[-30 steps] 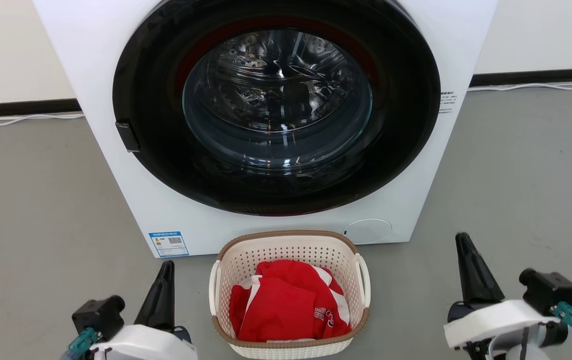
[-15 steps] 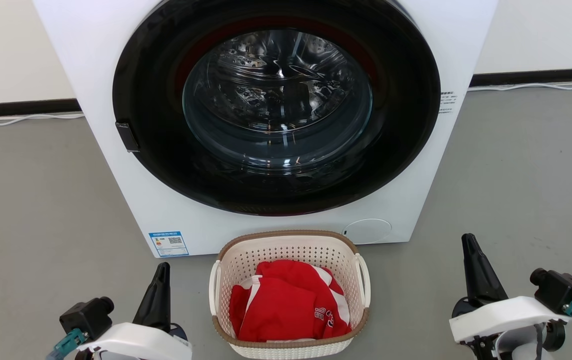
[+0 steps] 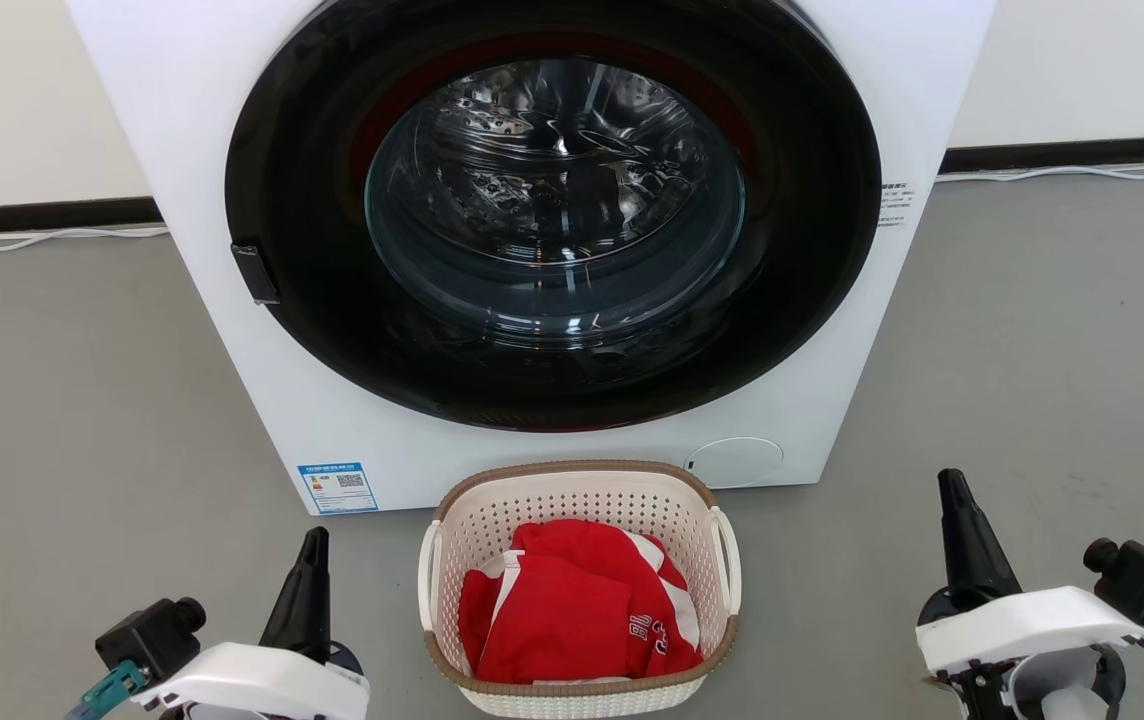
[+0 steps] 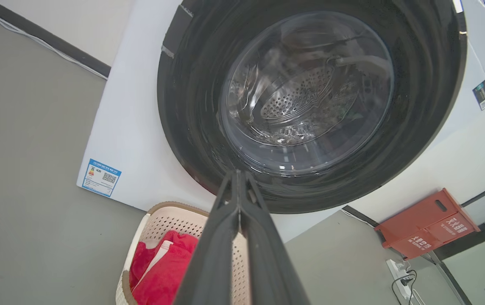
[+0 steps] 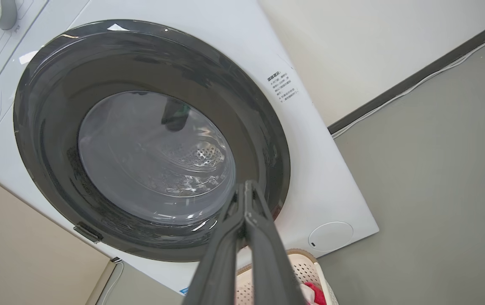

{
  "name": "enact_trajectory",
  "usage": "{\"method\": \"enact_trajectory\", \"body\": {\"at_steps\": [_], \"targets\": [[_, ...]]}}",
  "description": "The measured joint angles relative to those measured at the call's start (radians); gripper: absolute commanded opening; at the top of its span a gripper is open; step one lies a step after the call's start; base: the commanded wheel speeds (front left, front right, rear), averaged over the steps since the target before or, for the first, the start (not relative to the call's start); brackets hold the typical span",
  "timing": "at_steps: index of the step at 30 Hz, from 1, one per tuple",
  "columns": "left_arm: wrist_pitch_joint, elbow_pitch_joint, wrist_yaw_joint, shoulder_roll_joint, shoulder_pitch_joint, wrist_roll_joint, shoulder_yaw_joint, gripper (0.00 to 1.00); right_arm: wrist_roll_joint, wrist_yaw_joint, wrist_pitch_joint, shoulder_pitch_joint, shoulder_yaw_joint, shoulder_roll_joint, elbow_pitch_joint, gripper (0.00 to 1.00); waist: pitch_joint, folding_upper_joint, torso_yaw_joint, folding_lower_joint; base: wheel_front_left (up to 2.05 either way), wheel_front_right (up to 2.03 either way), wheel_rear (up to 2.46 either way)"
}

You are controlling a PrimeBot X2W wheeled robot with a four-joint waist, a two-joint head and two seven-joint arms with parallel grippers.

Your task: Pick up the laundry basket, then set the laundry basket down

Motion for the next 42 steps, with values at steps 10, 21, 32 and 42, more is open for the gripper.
{"method": "enact_trajectory", "body": {"at_steps": [10,21,32,42], "targets": [[0.028,-0.005,0.0,0.0,0.0,-0.091,0.011,0.0,0.098,0.0,0.033,0.0,-0.01,0.004,-0.004,0.0,0.0,0.0,0.0,0.0,0.0,0.0,0.0],[0.064,-0.008,0.0,0.001,-0.001,-0.208,0.021,0.0,0.213,0.0,0.069,0.0,-0.033,0.008,-0.016,0.0,0.0,0.0,0.0,-0.0001,0.0,0.0,0.0],[0.094,-0.011,0.0,0.001,-0.002,-0.317,0.034,0.0,0.318,0.0,0.102,0.001,-0.045,0.013,-0.02,0.0,0.001,0.0,0.0,-0.0001,0.0,0.0,0.0],[0.122,-0.012,0.0,0.002,-0.004,-0.41,0.044,0.0,0.416,0.0,0.126,0.001,-0.065,0.017,-0.024,0.0,0.001,0.0,0.0,-0.0001,0.0,0.0,0.0]]}}
